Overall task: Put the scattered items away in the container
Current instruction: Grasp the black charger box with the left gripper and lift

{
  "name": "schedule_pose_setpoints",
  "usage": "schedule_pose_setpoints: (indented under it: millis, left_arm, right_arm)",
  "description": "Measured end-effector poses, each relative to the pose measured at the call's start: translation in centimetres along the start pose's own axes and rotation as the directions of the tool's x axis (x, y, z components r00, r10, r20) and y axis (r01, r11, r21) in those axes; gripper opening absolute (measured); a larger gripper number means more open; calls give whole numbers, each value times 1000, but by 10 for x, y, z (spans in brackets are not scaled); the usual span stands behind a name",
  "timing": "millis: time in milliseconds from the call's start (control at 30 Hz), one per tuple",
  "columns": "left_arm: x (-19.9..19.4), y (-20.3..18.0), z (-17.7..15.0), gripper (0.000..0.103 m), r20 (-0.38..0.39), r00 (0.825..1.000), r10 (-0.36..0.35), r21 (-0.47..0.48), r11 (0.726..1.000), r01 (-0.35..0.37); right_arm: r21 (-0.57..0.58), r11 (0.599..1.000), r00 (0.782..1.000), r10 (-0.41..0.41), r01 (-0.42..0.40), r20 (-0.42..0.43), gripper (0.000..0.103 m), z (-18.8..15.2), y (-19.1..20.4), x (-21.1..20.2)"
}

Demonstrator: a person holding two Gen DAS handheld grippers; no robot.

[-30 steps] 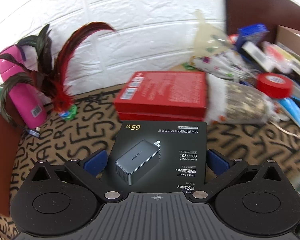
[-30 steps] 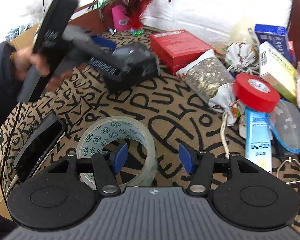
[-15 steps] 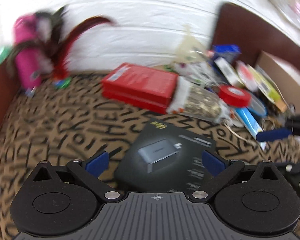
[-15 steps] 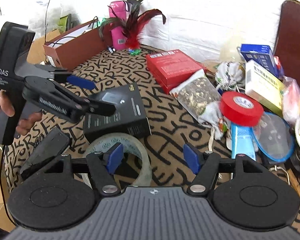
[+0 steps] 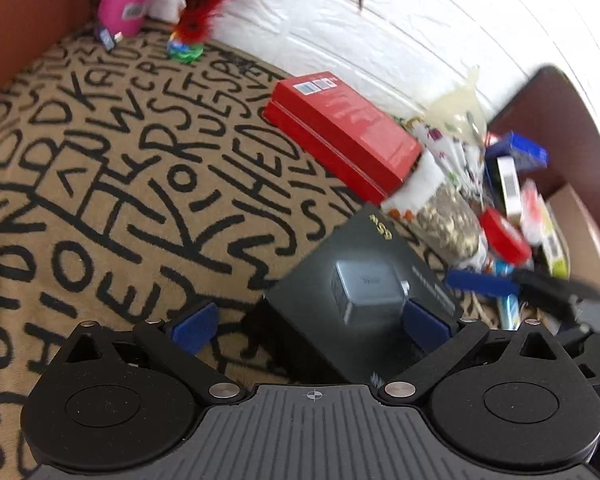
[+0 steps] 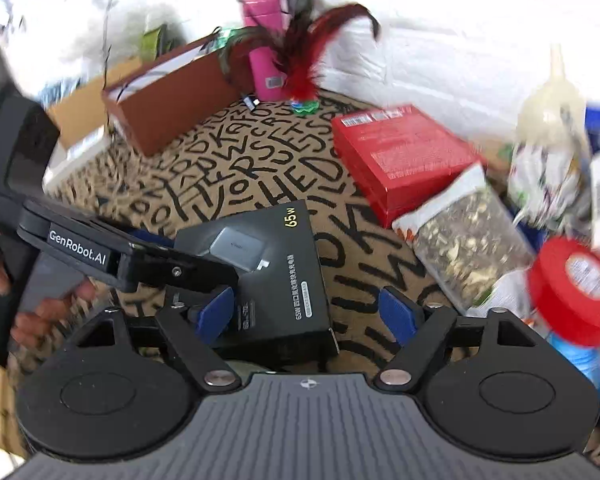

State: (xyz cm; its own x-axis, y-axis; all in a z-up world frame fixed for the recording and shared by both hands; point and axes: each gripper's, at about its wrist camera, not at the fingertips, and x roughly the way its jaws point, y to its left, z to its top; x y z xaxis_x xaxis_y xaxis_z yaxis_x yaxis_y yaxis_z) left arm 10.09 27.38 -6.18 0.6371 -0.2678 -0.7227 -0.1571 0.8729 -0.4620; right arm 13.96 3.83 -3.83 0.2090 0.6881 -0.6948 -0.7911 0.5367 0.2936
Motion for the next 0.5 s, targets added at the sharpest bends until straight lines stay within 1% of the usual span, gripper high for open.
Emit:
schedule_pose_setpoints:
  millis: [33,67,133,233,300,333,367,433,500]
  left_arm:
    - [3,-2,1,101,-1,1000,-17,11,1000,17]
    - [6,-7,2,102,-3,1000,-17,34,999,18]
    - [13,-19,4,103,1,1000,1,84,996,-1]
    - [18,-25,6,102,-2,1000,2,96,995,-2]
    - [15,-22,6,103,-10,1000,-4,78,997,5]
    - [13,-20,5,103,-17,1000,-4,70,998,5]
    - [10,-19,3,103,-24,1000,-5,66,998,6]
    - [5,-15,-3,103,-26,1000,-4,61,998,6]
    - [1,-12,-8,103,-22,1000,3,39,999,-2]
  right_arm:
    - [41,997,998,60,-59,-18,69,-2,-4,0]
    - [58,995,996,84,-83,-30,68,-5,-4,-1]
    - [24,997,997,72,-71,-33,68,-11,2,-7]
    - [-10,998,998,62,-62,-33,68,-15,6,-15]
    - [-18,999,998,47,-48,-33,71,-12,4,-14]
    - [-26,999,999,35,-35,-31,75,-9,4,-12]
    - [-36,999,999,31,-32,-32,76,-7,5,-9]
    - [-34,998,998,52,-53,-37,76,-3,4,-1]
    - [-18,996,996,81,-82,-47,82,-2,3,8]
